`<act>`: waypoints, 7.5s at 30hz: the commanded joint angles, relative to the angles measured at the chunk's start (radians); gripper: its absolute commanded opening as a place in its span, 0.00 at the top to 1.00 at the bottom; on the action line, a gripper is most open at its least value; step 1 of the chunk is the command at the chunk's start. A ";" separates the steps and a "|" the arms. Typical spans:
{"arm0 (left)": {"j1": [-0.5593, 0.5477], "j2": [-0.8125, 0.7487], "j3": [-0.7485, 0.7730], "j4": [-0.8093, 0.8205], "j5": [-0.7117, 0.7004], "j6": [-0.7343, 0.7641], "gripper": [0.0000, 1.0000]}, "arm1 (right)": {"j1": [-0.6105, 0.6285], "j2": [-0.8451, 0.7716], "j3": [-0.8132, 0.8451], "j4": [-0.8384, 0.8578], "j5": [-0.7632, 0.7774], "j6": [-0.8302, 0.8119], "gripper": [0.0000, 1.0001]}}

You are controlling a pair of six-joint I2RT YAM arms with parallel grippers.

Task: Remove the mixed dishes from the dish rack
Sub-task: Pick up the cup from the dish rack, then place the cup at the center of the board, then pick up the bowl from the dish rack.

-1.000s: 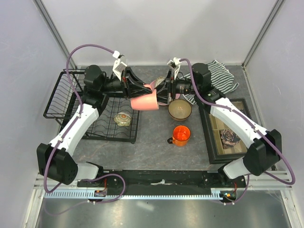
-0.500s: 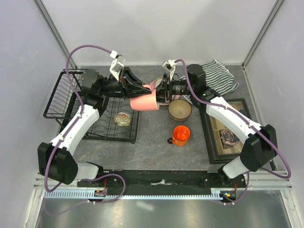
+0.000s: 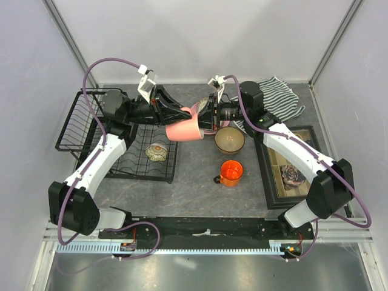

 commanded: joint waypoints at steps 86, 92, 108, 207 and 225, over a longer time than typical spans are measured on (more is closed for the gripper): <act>0.298 0.018 0.356 -1.387 -0.655 1.046 0.12 | 0.262 0.419 0.396 -1.063 0.820 -0.689 1.00; 0.301 0.015 0.361 -1.398 -0.662 1.056 0.12 | 0.275 0.416 0.387 -1.071 0.818 -0.688 0.99; 0.301 0.020 0.364 -1.404 -0.662 1.066 0.12 | 0.288 0.419 0.358 -1.079 0.832 -0.692 0.90; -0.004 -0.028 -0.424 -0.780 -1.168 1.662 0.15 | 0.217 0.155 0.318 -1.051 0.880 -0.665 0.39; -0.006 -0.042 -0.469 -0.709 -1.159 1.604 0.50 | 0.212 0.144 0.289 -1.050 0.878 -0.666 0.39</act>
